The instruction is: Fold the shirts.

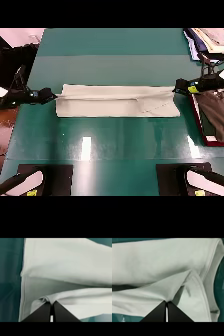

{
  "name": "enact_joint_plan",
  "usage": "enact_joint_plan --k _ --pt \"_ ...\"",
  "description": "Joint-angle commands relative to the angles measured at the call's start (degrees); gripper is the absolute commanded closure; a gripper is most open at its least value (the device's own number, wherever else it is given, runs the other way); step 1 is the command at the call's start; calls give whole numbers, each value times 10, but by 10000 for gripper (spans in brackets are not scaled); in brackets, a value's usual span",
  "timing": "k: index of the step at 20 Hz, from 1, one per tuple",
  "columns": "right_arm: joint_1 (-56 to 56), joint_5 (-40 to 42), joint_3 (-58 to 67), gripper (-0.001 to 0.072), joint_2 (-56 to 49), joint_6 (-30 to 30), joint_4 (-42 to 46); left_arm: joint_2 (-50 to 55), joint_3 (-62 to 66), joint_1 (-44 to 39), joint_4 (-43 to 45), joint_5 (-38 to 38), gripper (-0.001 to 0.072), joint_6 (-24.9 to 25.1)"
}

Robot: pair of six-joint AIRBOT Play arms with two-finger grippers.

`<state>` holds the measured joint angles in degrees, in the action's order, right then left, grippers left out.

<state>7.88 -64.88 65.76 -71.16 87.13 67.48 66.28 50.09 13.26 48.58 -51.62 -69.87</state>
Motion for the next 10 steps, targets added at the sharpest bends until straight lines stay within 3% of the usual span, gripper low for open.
enact_joint_plan --k 1,4,5,6,7,8,10 --pt "-5 8 36 695 -58 1 0 82 44 0 -50 13 679 46" --pt "-17 18 54 691 -90 1 -1 129 73 0 -86 17 675 65" --pt "-17 19 60 679 -99 1 -5 137 81 0 -87 18 468 64" --pt "-17 19 70 512 -108 1 -6 144 87 1 -87 22 191 58" --pt "-17 18 79 337 -114 1 -11 146 92 1 -86 21 148 54" --pt "-15 17 89 299 -118 0 -25 145 94 1 -86 21 148 54" --pt "0 -13 111 298 -117 -3 -35 144 106 1 -79 5 148 54"
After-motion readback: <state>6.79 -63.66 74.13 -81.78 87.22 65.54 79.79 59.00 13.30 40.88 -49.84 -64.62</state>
